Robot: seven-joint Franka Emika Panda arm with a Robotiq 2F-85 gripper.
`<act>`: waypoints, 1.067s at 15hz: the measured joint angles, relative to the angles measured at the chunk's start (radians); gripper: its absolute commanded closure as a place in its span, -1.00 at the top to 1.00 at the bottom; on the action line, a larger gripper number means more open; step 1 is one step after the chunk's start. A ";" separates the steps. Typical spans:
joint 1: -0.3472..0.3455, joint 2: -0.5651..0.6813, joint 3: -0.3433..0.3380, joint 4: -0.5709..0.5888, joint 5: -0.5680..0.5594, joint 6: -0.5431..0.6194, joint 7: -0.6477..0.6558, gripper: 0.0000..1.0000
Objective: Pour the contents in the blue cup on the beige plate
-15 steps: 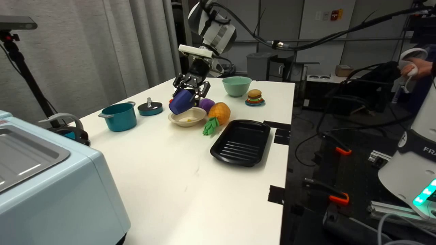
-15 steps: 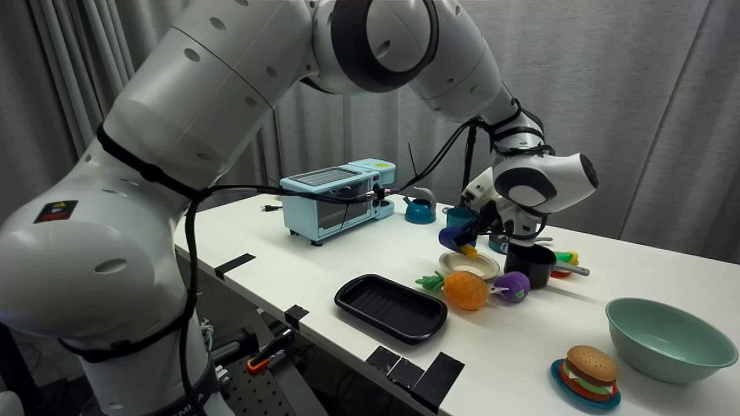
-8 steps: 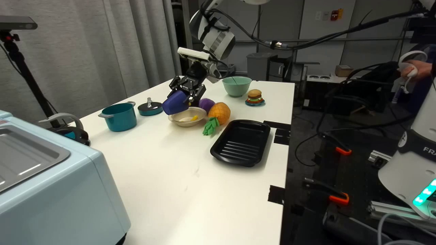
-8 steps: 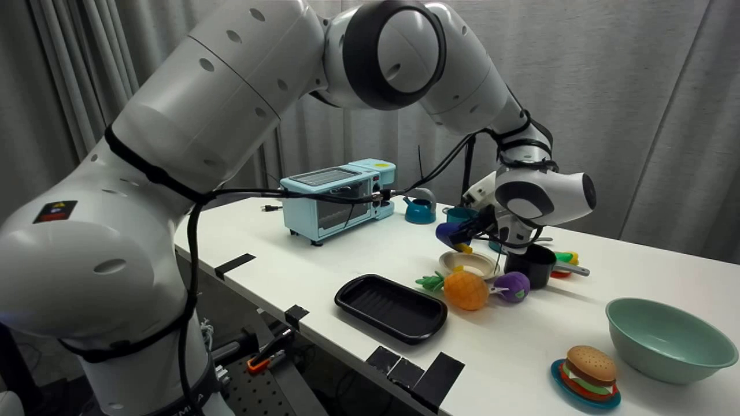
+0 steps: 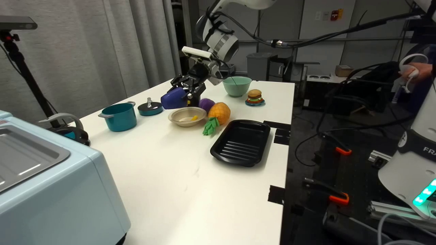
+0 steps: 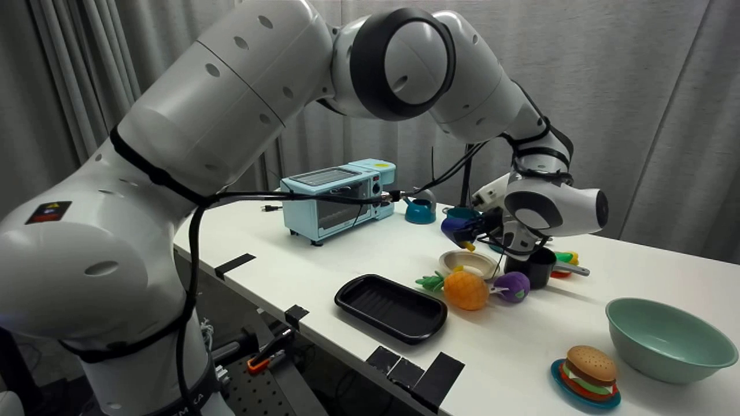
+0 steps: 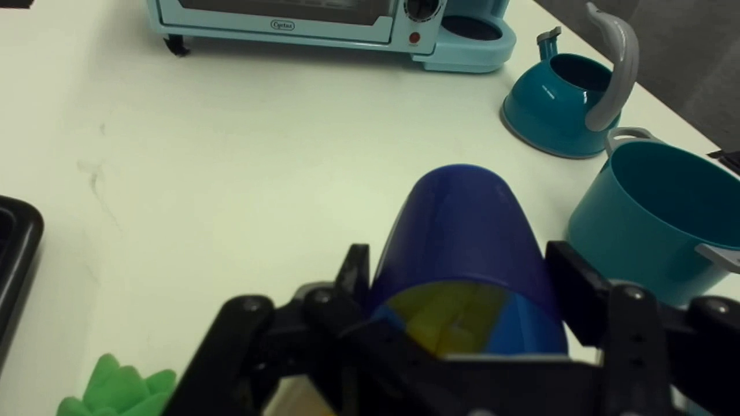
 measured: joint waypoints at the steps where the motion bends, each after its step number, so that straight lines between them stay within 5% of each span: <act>1: -0.006 0.003 0.000 0.001 0.014 -0.011 0.000 0.04; 16: -0.046 0.051 -0.007 0.023 0.183 -0.132 0.000 0.04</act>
